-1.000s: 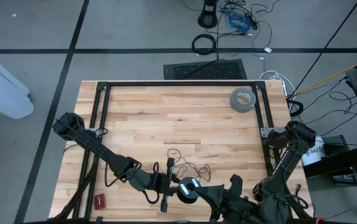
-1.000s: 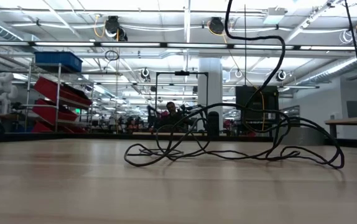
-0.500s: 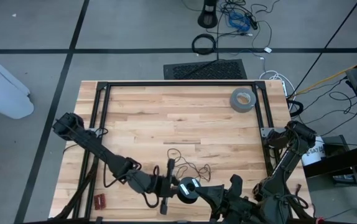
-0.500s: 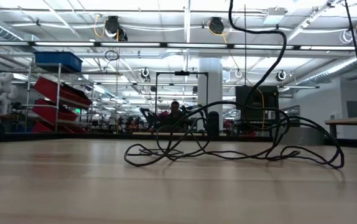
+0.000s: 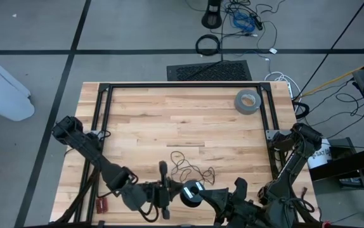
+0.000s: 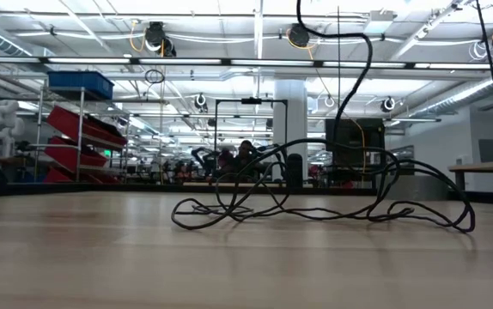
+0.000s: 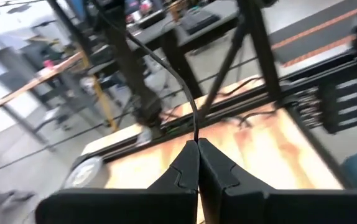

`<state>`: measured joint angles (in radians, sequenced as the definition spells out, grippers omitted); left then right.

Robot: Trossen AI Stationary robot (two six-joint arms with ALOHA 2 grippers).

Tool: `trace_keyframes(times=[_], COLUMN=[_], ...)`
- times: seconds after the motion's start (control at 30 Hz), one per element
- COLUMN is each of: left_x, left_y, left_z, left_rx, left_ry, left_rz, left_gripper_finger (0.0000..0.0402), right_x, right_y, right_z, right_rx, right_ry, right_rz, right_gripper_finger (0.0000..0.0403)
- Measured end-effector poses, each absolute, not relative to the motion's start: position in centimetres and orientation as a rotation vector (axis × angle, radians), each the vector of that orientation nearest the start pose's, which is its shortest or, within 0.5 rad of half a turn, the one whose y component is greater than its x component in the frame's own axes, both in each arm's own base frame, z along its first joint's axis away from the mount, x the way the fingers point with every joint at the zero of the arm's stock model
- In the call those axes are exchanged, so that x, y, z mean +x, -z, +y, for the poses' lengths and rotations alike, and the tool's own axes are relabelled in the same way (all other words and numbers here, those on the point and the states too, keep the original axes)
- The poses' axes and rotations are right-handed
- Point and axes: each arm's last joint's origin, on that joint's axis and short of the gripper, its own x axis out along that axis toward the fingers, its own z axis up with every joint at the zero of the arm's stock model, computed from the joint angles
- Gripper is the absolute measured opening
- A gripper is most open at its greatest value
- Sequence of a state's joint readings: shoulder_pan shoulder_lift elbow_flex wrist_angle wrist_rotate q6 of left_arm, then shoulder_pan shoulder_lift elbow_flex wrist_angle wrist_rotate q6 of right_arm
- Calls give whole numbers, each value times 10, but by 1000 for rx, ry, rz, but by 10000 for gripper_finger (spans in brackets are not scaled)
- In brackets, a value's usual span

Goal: Coil cords
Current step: Uncoil the black wire from the spool

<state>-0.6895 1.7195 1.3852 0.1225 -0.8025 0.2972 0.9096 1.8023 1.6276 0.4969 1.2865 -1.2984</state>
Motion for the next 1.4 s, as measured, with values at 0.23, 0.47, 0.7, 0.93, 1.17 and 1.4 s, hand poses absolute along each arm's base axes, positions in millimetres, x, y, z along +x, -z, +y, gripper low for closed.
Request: trace_keyframes(times=[0.23,0.47,0.7,0.93,1.17,1.4], left_x=[307,282,256,241,230,216], left_y=[-334,-353,-363,-372,-380,-388], left_z=[-244,-251,-264,-277,-286,-297], left_rx=[468,449,466,455,436,442], left_ry=[-250,-310,-333,-296,-258,-214], left_rz=[188,158,140,109,88,55], left_gripper_finger=[0,0,0,0,0,0], right_x=[270,270,270,270,270,270], right_y=[-401,-401,-401,-401,-401,-401], right_z=[302,302,302,302,302,302], right_rx=[-989,-989,-989,-989,-989,-989], right_ry=[402,402,402,402,402,402], right_rz=[112,112,112,112,112,112], right_gripper_finger=[0,0,0,0,0,0])
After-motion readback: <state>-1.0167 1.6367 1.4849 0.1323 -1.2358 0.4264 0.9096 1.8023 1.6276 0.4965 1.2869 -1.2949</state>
